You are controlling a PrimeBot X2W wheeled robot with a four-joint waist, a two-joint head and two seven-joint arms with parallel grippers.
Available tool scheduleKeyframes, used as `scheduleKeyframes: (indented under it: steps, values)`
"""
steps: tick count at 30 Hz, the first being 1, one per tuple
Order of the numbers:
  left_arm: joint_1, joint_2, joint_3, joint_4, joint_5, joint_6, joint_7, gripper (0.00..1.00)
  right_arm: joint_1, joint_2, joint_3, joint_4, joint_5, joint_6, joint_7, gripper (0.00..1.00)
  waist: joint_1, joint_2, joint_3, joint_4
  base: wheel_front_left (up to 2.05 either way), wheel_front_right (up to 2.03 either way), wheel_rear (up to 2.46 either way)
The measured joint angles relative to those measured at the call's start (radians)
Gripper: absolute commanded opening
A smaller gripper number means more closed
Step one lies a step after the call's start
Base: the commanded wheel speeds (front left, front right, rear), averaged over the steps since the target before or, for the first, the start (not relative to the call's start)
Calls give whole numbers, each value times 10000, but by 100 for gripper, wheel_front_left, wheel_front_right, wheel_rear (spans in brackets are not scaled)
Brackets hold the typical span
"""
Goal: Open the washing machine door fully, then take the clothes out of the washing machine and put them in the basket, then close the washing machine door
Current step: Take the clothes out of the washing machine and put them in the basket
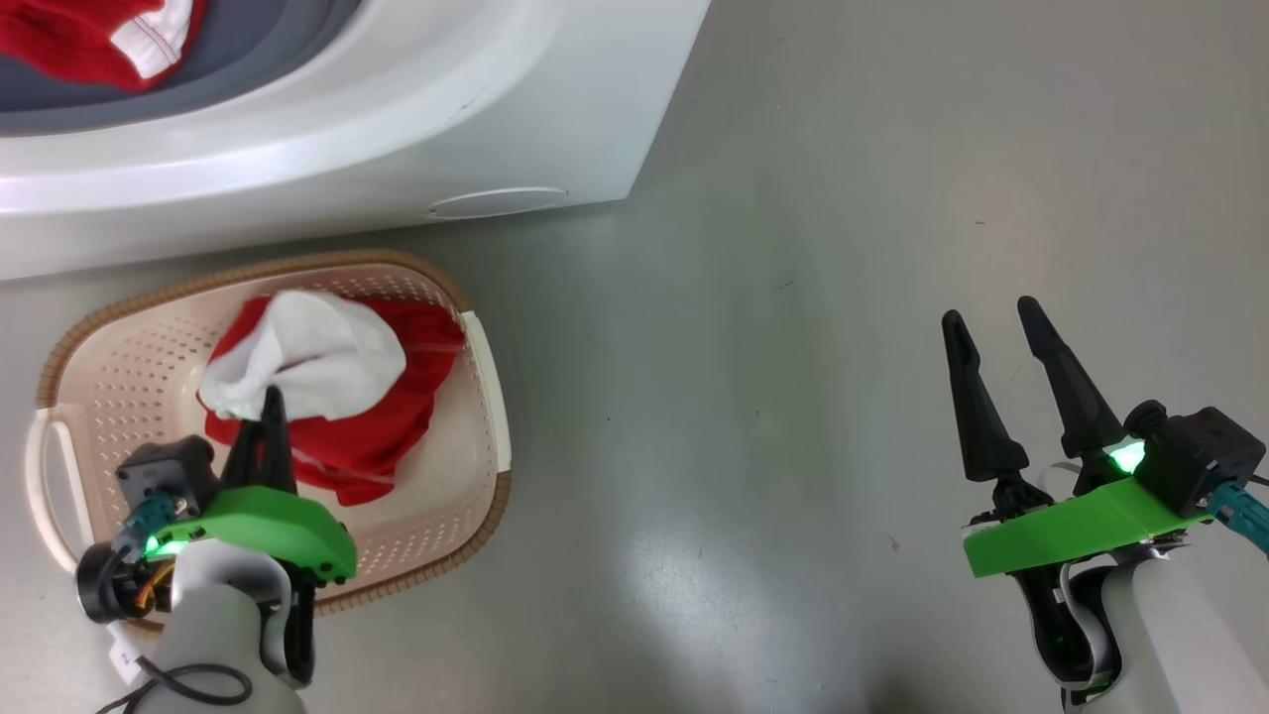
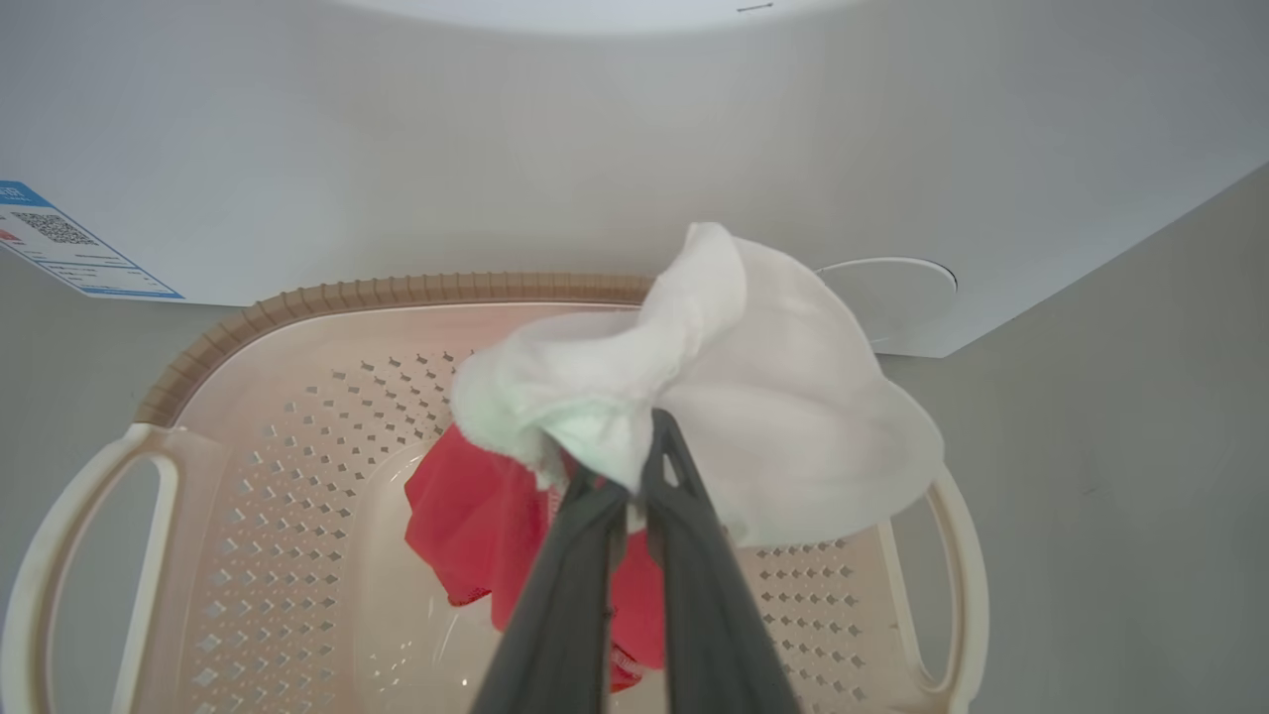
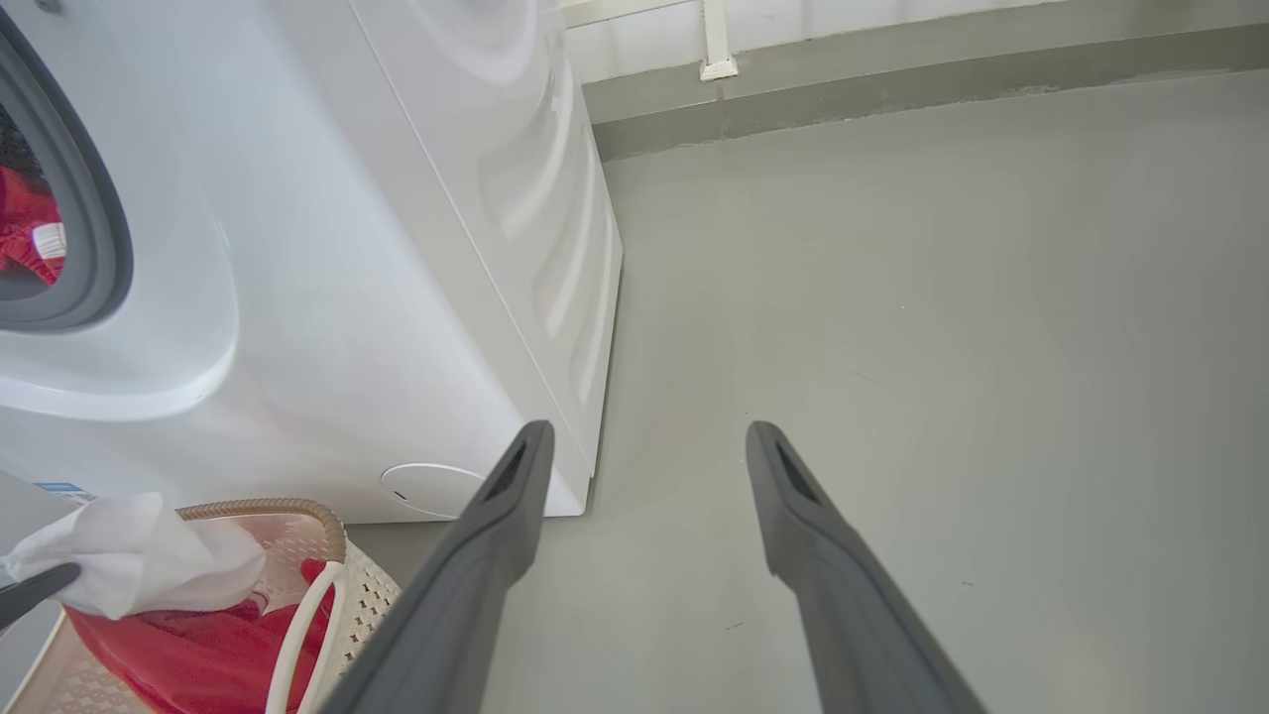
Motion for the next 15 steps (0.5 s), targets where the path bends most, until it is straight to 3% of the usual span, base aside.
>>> scheduleKeyframes:
  steps: [1,3,4,5,6,15]
  values:
    - [-55,2,4,182,0,2,0,7,0,2,0,0,0,0,0,100,0,0,1,-2,0,0,0]
    - [-135,-2,38,445,15,2,0,31,0,0,2,0,0,0,0,100,0,0,3,-6,0,0,0]
    - [-178,-2,79,550,48,2,0,49,0,0,2,0,0,0,0,100,0,0,5,-10,0,0,0]
    - [-225,-2,117,627,56,0,0,93,0,0,2,2,0,0,0,100,0,0,0,-13,0,0,0]
    - [-263,-2,142,662,58,0,0,100,0,0,0,2,0,0,0,100,0,0,-10,-14,0,0,0]
    - [-290,-6,270,648,153,0,0,100,1,-2,-15,33,0,0,0,100,0,0,-214,45,0,0,0]
